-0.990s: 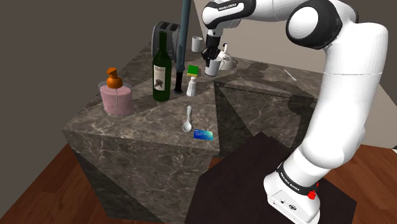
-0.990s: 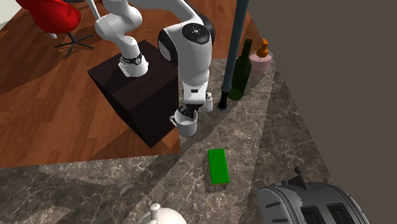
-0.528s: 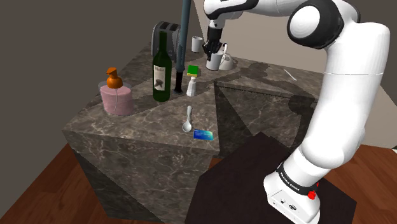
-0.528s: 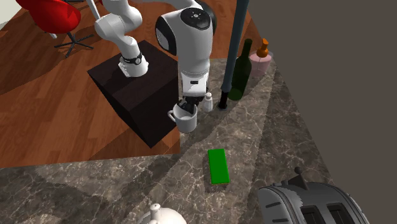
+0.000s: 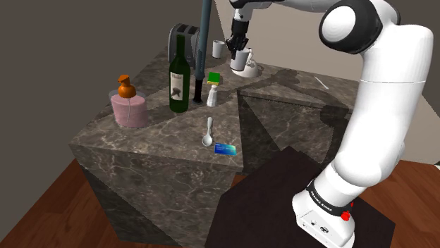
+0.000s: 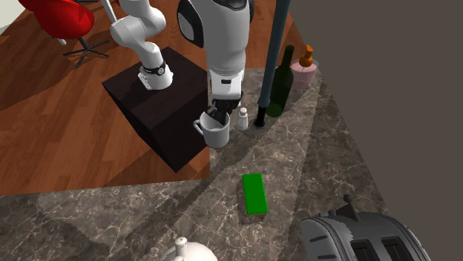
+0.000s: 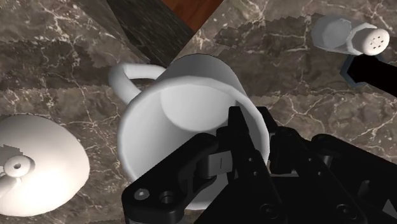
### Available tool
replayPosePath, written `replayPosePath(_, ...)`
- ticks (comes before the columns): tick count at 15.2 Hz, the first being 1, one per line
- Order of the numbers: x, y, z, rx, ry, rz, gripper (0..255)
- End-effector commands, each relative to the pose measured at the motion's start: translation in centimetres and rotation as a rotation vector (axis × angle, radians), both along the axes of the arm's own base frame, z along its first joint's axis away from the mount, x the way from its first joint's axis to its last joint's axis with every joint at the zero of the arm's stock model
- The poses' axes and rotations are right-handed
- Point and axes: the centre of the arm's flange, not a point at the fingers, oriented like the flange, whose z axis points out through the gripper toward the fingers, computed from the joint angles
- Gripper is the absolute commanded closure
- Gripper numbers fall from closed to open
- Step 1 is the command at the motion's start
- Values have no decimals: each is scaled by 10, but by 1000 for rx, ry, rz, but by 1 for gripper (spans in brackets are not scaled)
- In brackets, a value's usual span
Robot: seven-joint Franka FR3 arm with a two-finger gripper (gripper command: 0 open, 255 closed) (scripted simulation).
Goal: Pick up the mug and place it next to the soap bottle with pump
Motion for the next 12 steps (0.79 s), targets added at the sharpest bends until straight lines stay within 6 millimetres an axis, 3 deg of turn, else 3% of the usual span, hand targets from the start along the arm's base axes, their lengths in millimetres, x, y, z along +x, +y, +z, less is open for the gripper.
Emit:
replayPosePath(1,0,0,10,0,0,0,255)
replayPosePath(12,0,0,68,0,0,0,255)
